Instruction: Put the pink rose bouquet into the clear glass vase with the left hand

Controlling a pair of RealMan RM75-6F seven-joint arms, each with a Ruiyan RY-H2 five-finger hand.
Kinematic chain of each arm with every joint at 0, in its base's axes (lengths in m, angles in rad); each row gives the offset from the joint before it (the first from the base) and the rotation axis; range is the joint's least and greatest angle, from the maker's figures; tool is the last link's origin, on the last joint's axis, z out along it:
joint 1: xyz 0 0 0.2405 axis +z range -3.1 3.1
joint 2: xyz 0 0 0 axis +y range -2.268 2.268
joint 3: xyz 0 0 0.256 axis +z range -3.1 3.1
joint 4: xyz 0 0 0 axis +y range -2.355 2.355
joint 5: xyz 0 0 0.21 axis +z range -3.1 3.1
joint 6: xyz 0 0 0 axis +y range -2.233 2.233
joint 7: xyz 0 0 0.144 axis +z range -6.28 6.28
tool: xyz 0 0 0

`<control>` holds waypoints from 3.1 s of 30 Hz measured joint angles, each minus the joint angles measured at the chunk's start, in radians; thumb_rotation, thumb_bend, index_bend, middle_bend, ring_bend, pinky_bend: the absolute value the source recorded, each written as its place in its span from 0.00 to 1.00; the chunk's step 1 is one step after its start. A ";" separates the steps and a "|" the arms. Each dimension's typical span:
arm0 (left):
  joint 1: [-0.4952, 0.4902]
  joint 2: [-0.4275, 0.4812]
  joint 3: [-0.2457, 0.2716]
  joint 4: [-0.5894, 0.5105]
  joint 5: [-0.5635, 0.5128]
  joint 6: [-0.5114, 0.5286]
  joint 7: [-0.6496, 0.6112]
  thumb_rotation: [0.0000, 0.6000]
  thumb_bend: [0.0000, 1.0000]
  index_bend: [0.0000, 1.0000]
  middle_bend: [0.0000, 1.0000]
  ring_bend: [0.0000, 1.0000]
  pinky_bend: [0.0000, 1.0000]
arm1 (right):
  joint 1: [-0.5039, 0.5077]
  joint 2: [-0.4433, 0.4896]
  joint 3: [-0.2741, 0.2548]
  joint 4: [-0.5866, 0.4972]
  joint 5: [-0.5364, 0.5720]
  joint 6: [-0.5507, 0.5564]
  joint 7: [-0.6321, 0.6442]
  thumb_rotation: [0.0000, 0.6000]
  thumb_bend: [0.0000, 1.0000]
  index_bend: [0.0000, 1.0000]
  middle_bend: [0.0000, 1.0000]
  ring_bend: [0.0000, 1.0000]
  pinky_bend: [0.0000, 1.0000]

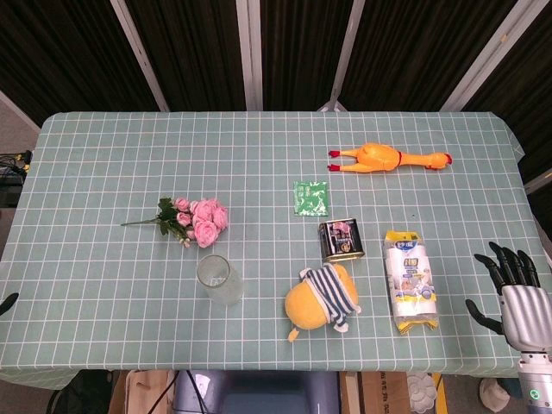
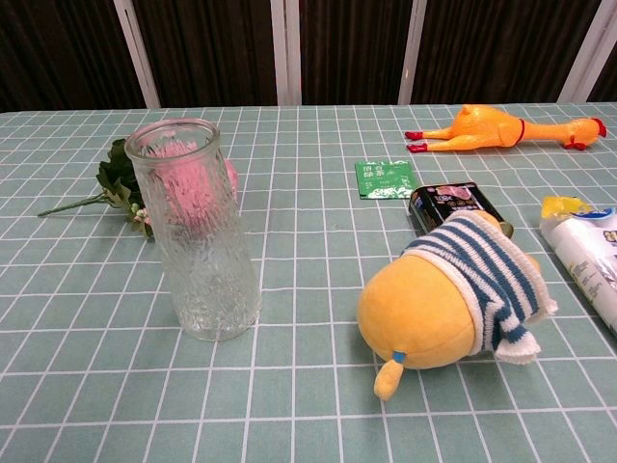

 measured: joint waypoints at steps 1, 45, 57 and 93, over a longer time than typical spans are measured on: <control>0.000 0.000 0.000 0.000 0.000 0.000 0.000 1.00 0.18 0.12 0.07 0.00 0.08 | 0.000 0.000 0.000 0.000 0.000 0.000 0.000 1.00 0.28 0.21 0.09 0.08 0.00; -0.182 0.013 -0.085 0.021 -0.117 -0.267 0.100 1.00 0.18 0.08 0.06 0.00 0.08 | -0.015 0.017 0.004 0.005 0.003 0.022 0.056 1.00 0.28 0.21 0.09 0.08 0.00; -0.425 -0.023 -0.150 0.042 -0.318 -0.589 0.230 1.00 0.13 0.07 0.05 0.00 0.08 | -0.005 0.005 0.005 0.010 0.020 -0.005 0.018 1.00 0.28 0.21 0.09 0.08 0.00; -0.800 -0.408 -0.117 0.106 -0.781 -0.598 0.671 1.00 0.03 0.06 0.06 0.00 0.08 | 0.011 -0.009 0.010 0.035 -0.030 0.020 0.039 1.00 0.28 0.21 0.09 0.08 0.00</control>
